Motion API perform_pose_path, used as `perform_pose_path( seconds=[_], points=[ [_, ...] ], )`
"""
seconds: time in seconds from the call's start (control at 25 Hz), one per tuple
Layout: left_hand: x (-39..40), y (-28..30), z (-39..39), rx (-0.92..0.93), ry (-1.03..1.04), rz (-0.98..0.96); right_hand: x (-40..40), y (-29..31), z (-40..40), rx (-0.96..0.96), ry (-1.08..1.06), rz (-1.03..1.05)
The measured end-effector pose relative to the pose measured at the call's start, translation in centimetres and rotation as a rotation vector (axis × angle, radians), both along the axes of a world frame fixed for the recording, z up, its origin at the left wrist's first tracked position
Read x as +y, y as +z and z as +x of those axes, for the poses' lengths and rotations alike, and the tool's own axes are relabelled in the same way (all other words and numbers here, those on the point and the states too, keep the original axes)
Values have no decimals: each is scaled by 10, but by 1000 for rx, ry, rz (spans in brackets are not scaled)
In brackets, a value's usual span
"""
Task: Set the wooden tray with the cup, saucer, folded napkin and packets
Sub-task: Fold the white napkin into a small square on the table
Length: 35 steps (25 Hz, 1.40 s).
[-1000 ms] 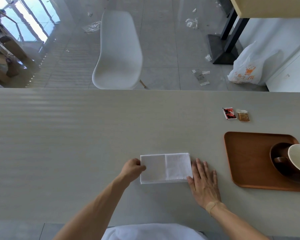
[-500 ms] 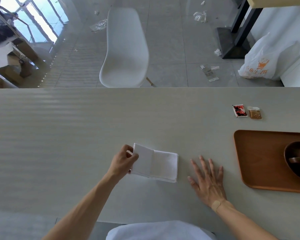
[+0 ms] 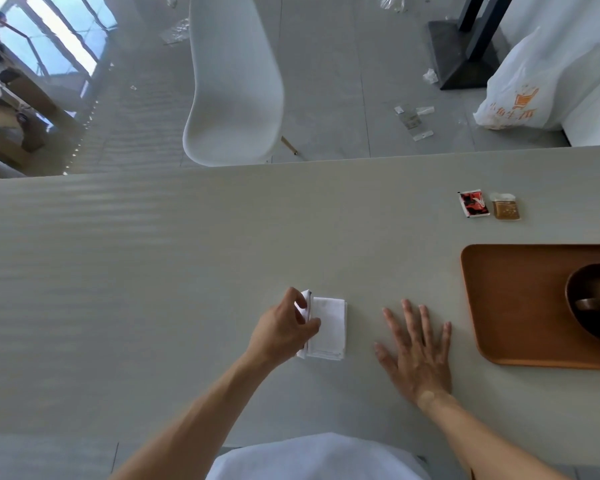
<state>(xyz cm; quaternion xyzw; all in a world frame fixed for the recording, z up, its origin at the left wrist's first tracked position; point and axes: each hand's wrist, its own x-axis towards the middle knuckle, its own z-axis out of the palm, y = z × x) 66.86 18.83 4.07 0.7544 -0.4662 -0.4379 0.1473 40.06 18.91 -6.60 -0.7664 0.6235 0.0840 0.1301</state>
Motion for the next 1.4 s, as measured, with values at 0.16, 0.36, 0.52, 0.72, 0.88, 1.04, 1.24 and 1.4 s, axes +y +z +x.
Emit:
perform_pose_path(
  seconds=[0.16,0.36,0.52,0.72,0.88,1.04,1.24,1.4],
  points=[
    [-8,-12,-28,-126,-60,22,0,-2,0,-8,-6,-7],
    [-14,-31,-53,-184,-51,32,-2,-4,-2,-36,-6,-15],
    [-16,-43,-58,-160,-41,61,-2,-6,-2,-52,-2,-26],
    [-15,-48,-53,-47,-139,107,-2,-7,-3,-55,2,-34],
    [-17,-50,-53,-40,-317,107,-3,-6,-3,-50,5,-48],
    [-15,-44,-39,222,-154,191,-3,-3,-1,-48,12,-62],
    [4,-31,1,623,189,165,-7,13,9,-112,-58,-86],
    [3,-37,19,285,300,-125,-18,40,63,-398,36,-350]
  ],
)
